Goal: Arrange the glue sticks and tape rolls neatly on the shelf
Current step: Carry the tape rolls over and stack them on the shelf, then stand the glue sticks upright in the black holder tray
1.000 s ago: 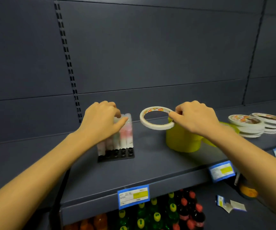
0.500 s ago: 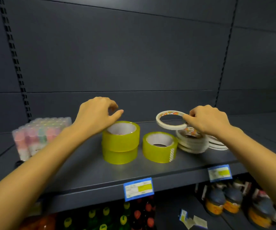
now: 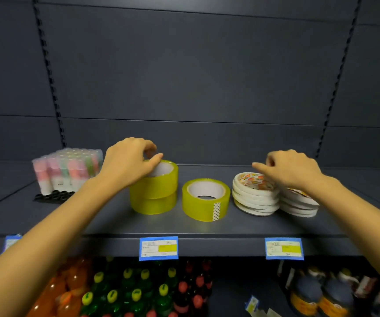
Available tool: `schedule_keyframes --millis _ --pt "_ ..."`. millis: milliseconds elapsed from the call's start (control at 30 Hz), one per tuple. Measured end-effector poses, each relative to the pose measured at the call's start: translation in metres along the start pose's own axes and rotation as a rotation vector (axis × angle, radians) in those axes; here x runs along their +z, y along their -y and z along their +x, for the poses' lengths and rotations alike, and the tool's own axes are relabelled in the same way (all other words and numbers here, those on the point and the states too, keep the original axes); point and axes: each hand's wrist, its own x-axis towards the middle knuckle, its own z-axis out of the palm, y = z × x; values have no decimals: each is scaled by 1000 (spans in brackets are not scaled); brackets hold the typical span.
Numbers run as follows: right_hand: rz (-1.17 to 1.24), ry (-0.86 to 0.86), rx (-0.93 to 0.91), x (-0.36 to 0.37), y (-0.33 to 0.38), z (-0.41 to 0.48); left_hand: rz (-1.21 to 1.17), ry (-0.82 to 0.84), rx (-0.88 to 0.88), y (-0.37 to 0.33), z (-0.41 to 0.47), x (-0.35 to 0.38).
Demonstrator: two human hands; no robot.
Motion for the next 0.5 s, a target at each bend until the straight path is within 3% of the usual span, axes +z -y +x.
schedule_keyframes --millis 333,500 --pt "342 -77 -645 -12 196 -12 200 -75 -250 100 -80 -86" --pt "379 -34 -924 -7 316 -48 386 -70 -381 164 -139 -142"
